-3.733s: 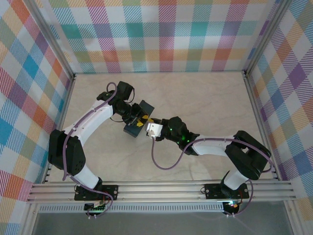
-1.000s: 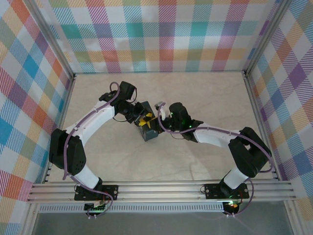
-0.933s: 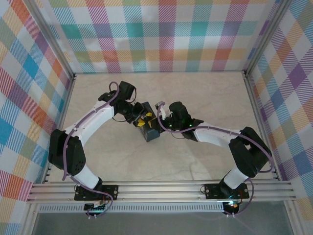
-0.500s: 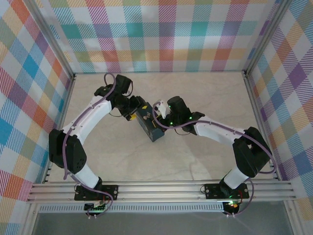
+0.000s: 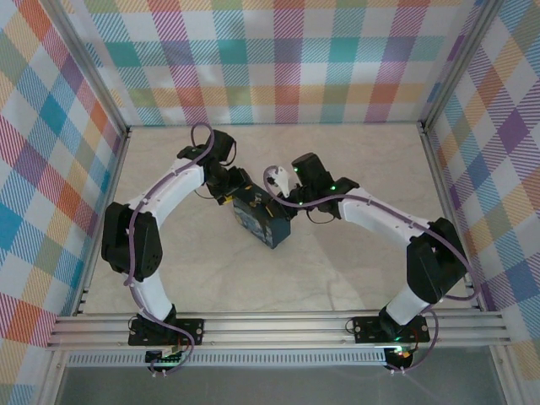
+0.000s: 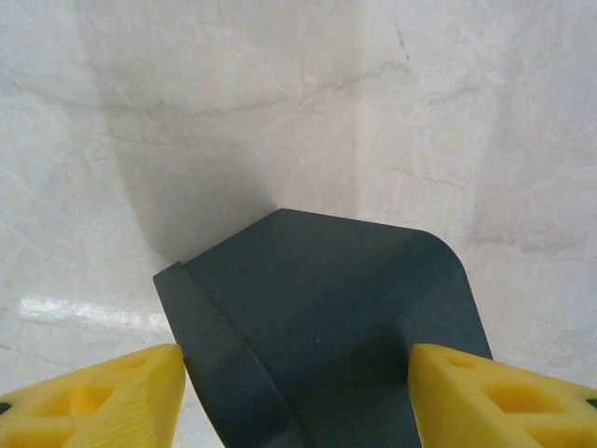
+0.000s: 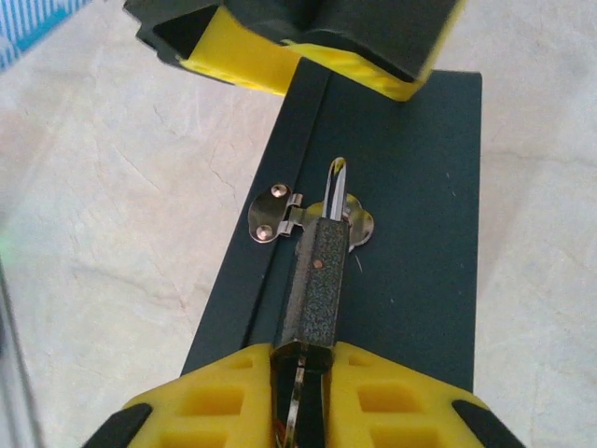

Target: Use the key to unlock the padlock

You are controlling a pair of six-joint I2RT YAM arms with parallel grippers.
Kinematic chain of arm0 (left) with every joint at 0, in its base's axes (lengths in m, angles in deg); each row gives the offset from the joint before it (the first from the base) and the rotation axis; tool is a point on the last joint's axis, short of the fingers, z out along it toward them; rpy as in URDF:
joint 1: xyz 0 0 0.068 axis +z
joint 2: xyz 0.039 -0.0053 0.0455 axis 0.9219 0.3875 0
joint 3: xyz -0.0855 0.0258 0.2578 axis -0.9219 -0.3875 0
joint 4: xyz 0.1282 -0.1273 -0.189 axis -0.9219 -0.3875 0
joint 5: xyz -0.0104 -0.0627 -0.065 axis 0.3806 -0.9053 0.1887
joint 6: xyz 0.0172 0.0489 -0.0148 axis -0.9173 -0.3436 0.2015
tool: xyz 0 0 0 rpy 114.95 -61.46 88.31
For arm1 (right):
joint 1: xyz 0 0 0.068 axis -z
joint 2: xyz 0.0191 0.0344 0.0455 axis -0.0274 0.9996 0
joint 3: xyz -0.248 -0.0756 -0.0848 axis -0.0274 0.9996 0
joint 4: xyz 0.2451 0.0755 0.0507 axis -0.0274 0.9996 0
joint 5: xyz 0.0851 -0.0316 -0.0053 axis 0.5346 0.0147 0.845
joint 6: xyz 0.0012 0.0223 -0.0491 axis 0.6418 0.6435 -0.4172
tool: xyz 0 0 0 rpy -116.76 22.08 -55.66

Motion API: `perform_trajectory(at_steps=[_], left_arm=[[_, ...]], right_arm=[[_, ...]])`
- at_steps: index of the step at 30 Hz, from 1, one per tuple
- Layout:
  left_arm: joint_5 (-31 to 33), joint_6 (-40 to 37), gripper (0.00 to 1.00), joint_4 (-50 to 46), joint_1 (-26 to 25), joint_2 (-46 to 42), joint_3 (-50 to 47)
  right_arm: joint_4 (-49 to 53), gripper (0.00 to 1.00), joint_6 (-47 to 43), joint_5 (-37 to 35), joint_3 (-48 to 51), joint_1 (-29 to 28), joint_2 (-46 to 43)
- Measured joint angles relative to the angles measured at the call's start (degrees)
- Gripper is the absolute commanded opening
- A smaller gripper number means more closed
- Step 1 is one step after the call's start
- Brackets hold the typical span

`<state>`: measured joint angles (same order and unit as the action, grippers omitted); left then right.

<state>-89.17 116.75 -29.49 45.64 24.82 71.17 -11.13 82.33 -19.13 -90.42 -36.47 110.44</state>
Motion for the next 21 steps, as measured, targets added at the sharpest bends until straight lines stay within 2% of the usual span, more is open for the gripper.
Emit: perform_trajectory(at_steps=[3, 10, 17, 21], left_arm=[[0.1, -0.8, 0.63, -0.1, 0.0, 0.1, 0.0], [0.2, -1.7, 0.62, 0.0, 0.0, 0.2, 0.0], [0.1, -2.4, 0.61, 0.4, 0.0, 0.2, -0.2], [0.1, -2.5, 0.61, 0.4, 0.0, 0.2, -0.2]], right_arm=[[-0.5, 0.32, 1.6, 1.4, -0.2, 0.9, 0.9], [-0.3, 0.45, 2.9, 0.3, -1.2, 1.2, 2.7], [-0.1, 0.44, 2.3, -5.6, -1.3, 1.2, -0.4], [-0.7, 0.43, 1.6, -6.0, -1.3, 1.2, -3.6]])
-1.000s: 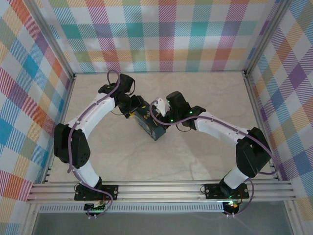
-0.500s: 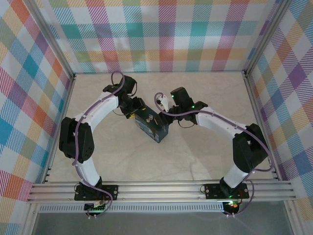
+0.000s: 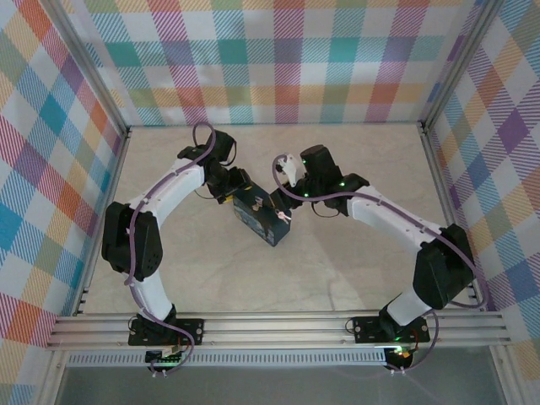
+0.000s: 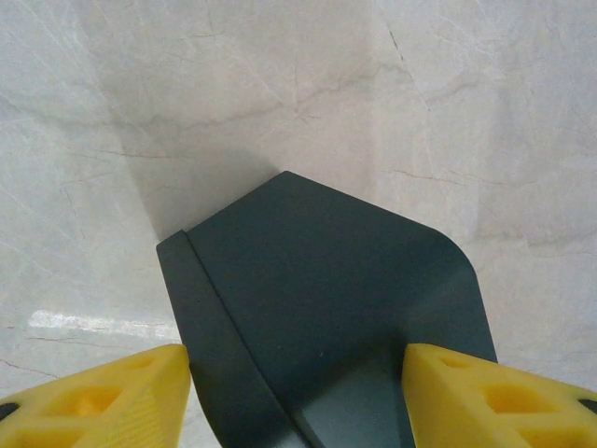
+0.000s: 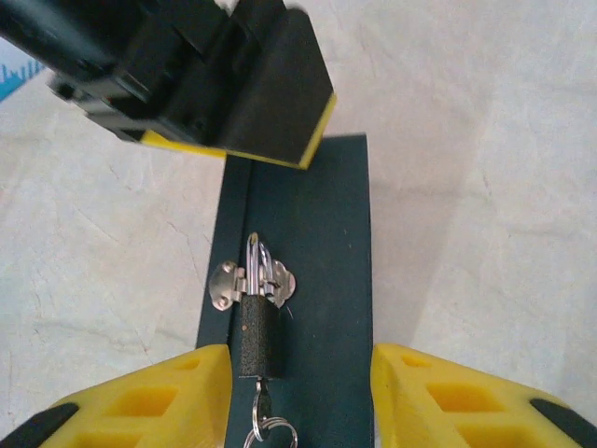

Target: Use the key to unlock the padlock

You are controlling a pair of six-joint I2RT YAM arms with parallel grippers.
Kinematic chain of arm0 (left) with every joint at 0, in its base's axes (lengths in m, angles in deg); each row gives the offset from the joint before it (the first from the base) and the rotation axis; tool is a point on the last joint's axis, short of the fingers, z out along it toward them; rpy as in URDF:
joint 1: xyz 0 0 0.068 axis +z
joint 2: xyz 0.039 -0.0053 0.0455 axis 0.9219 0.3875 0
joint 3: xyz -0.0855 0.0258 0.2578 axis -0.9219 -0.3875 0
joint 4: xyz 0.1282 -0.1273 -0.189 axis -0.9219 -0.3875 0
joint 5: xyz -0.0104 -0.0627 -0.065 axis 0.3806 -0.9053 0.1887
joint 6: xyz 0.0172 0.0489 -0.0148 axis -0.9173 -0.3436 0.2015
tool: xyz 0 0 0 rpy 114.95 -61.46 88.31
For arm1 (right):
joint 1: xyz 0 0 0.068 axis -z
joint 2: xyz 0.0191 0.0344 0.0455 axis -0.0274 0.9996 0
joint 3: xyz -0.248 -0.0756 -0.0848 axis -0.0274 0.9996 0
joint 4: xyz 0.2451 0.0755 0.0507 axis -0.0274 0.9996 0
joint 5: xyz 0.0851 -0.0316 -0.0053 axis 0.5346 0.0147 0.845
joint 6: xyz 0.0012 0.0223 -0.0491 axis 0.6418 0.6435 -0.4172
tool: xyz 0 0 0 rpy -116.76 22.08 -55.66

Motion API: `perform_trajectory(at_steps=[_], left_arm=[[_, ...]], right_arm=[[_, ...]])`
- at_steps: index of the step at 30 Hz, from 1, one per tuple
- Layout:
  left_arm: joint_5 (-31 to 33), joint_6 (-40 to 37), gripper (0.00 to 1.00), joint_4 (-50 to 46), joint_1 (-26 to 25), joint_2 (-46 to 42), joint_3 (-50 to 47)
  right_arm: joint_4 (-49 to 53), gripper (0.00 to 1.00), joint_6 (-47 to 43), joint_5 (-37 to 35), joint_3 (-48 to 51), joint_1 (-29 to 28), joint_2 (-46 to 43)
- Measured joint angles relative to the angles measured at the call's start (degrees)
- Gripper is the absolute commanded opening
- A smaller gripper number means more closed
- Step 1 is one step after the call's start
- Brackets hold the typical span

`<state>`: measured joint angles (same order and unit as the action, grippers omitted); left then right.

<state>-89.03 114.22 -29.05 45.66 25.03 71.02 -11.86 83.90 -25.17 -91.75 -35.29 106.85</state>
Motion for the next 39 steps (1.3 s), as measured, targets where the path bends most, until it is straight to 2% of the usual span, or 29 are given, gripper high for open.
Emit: perform_trajectory(at_steps=[4, 16, 18, 22, 23, 29, 39], left_arm=[[0.0, 0.0, 0.6, 0.2, 0.0, 0.0, 0.0], [-0.1, 0.0, 0.59, 1.0, 0.0, 0.2, 0.0], [-0.1, 0.0, 0.59, 1.0, 0.0, 0.2, 0.0], [-0.1, 0.0, 0.59, 1.0, 0.0, 0.2, 0.0], [-0.1, 0.0, 0.59, 1.0, 0.0, 0.2, 0.0], [0.0, 0.0, 0.59, 1.0, 0.0, 0.2, 0.0], [-0.2, -0.2, 0.58, 1.2, 0.0, 0.2, 0.0]], right_arm=[[-0.8, 0.4, -0.6, 0.4, -0.1, -0.3, -0.2], [-2.7, 0.42, -2.8, 1.5, -0.1, -2.9, 3.6], [-2.6, 0.39, -3.0, 1.5, -0.1, -2.9, 4.4], [-2.6, 0.18, -3.1, 1.1, -0.1, -2.9, 5.9], [-2.6, 0.15, -3.0, 1.0, -0.1, -2.9, 6.3], [-3.3, 0.06, -0.1, 2.5, -0.1, -1.4, 6.4], [-5.3, 0.0, 10.3, 17.6, 0.1, 5.5, 9.6]])
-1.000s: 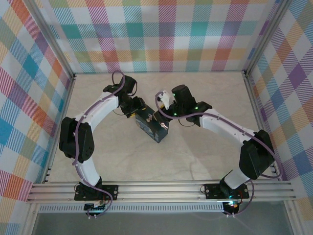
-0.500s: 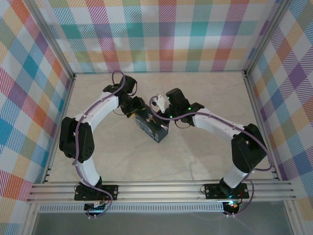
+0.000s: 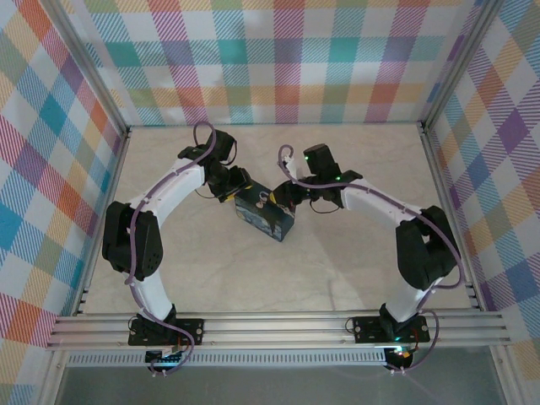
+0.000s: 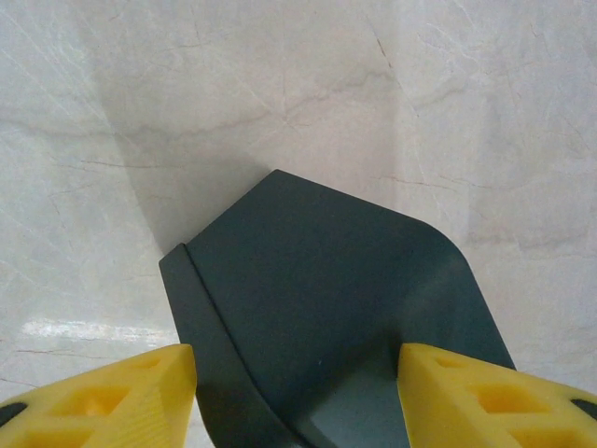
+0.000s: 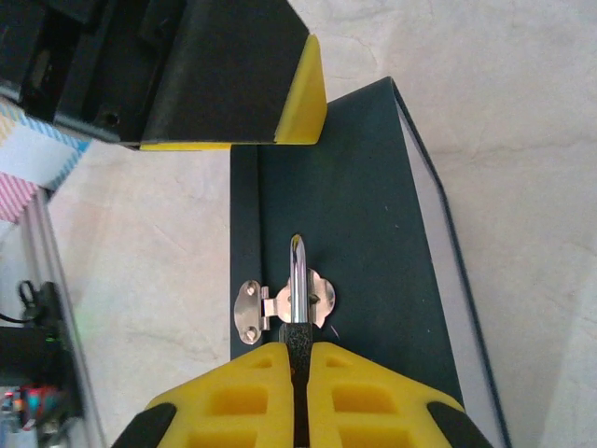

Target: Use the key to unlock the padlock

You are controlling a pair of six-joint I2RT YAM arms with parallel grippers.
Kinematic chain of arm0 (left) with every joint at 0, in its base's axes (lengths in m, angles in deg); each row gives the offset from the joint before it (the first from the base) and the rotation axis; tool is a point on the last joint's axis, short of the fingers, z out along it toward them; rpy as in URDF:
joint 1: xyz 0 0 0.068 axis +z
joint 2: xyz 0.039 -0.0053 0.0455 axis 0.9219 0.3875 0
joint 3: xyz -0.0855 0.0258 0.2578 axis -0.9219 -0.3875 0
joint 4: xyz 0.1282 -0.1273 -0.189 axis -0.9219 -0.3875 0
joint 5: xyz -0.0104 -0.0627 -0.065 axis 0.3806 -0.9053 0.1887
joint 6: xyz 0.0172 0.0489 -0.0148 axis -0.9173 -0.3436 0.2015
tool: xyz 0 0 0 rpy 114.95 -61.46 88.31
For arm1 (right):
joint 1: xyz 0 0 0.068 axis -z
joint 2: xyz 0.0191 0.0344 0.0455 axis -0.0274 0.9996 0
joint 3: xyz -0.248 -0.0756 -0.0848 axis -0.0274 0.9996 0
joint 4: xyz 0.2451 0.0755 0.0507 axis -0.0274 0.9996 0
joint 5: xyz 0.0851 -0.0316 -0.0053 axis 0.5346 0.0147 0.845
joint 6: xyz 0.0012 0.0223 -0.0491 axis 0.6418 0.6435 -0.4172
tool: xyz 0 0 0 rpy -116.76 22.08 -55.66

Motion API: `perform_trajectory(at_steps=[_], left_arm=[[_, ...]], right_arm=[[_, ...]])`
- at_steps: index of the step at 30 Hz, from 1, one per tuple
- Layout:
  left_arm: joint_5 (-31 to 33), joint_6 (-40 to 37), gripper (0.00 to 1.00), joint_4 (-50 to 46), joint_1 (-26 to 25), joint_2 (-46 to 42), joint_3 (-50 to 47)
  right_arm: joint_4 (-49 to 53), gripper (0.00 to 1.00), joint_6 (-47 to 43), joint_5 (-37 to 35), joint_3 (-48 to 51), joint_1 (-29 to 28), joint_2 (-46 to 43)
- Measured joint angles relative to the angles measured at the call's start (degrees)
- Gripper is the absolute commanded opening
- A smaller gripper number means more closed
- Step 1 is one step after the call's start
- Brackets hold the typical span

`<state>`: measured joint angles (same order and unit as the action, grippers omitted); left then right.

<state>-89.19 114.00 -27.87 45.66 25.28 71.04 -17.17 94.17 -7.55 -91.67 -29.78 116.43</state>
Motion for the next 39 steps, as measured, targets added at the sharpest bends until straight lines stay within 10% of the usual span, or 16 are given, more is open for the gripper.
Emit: perform_trajectory(at_steps=[7, 13, 39], left_arm=[[0.0, -0.1, 0.58, 0.1, 0.0, 0.0, 0.0], [0.0, -0.2, 0.58, 0.1, 0.1, 0.1, 0.0], [-0.4, -0.4, 0.58, 0.4, 0.1, 0.2, 0.0]], right_arm=[[-1.1, 0.0, 7.6, 9.8, -0.6, 2.2, 2.1], [2.9, 0.22, 10.9, 13.2, -4.0, 3.0, 5.2], [9.0, 0.6, -11.7, -14.3, -2.3, -6.3, -5.3]])
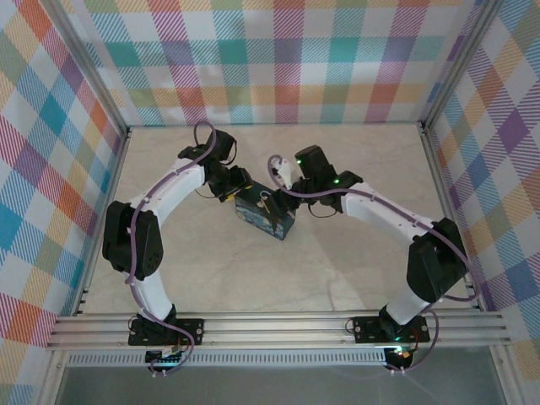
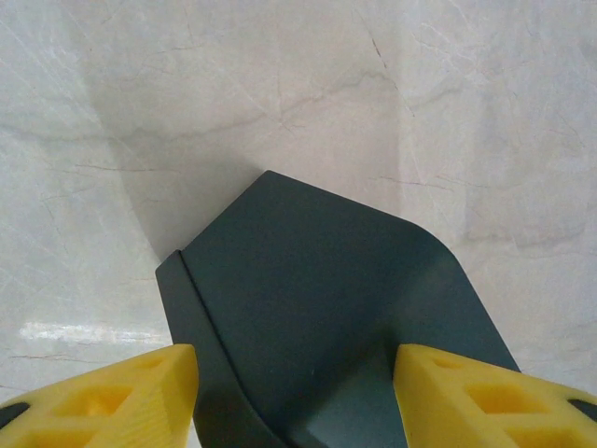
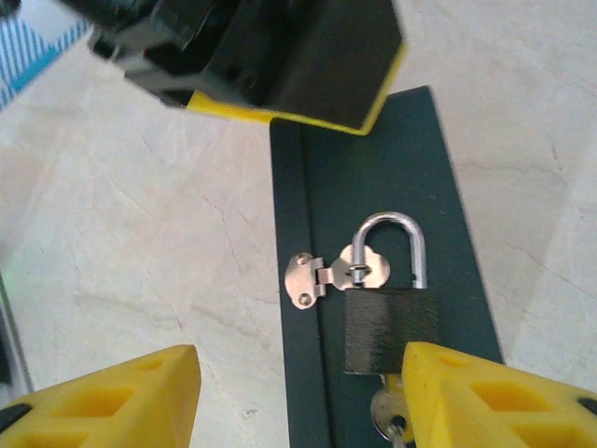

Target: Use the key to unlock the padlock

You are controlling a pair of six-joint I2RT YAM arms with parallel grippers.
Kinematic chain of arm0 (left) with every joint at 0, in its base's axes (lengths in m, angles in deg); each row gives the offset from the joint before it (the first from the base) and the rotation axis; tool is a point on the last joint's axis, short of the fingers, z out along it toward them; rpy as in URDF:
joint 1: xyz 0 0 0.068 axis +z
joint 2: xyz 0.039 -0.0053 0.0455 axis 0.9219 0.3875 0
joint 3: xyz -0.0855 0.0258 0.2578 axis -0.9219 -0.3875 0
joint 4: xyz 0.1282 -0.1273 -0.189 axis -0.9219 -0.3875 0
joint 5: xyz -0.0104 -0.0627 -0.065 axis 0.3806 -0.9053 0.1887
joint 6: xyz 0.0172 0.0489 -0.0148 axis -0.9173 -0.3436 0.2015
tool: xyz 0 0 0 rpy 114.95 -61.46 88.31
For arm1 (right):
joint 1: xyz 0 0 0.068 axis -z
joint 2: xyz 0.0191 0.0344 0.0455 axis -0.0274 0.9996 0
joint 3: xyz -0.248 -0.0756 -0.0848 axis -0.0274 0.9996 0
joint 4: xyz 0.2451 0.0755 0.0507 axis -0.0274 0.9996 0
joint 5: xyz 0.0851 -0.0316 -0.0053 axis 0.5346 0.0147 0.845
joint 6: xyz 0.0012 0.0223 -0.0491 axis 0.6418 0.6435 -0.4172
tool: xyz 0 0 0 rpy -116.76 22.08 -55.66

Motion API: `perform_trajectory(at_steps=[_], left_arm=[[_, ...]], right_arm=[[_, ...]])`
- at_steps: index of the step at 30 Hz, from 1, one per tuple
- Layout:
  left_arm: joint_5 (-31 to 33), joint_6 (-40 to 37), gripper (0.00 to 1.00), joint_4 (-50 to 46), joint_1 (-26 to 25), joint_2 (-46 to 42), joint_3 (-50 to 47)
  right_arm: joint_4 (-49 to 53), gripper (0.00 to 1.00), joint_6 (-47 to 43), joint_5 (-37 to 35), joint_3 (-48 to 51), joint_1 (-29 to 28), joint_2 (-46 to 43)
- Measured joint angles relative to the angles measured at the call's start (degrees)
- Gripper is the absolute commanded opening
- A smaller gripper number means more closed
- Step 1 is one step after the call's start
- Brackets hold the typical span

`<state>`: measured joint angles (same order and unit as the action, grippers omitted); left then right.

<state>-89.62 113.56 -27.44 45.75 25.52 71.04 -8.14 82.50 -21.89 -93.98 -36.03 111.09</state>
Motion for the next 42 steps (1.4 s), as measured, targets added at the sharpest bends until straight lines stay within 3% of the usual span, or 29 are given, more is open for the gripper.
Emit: perform_trajectory(at_steps=[7, 13, 21, 23, 28, 36, 42], left_arm=[[0.0, 0.0, 0.57, 0.0, 0.0, 0.0, 0.0], [0.0, 0.0, 0.57, 0.0, 0.0, 0.0, 0.0], [0.0, -0.5, 0.58, 0.0, 0.0, 0.0, 0.0], [0.0, -0.6, 0.58, 0.0, 0.0, 0.0, 0.0], [0.0, -0.6, 0.58, 0.1, 0.0, 0.0, 0.0], [0.1, -1.0, 0.58, 0.1, 0.0, 0.0, 0.0], [0.0, -1.2, 0.58, 0.1, 0.0, 0.0, 0.0]], right_arm=[[-0.6, 0.59, -6.5, -7.9, 0.0, -1.8, 3.0], [-2.7, 0.49, -9.7, -11.0, 0.0, -1.9, 3.0], [-2.7, 0.54, -11.5, -11.5, 0.0, -1.9, 4.4], [-2.7, 0.5, -11.8, -11.5, 0.1, -1.9, 4.5], [-2.7, 0.27, -12.2, -11.2, 0.0, -1.9, 5.0], [-2.8, 0.2, -9.5, -9.3, -0.2, -1.3, 5.0], [-2.7, 0.18, -3.5, -2.5, -0.2, 1.7, 5.0]])
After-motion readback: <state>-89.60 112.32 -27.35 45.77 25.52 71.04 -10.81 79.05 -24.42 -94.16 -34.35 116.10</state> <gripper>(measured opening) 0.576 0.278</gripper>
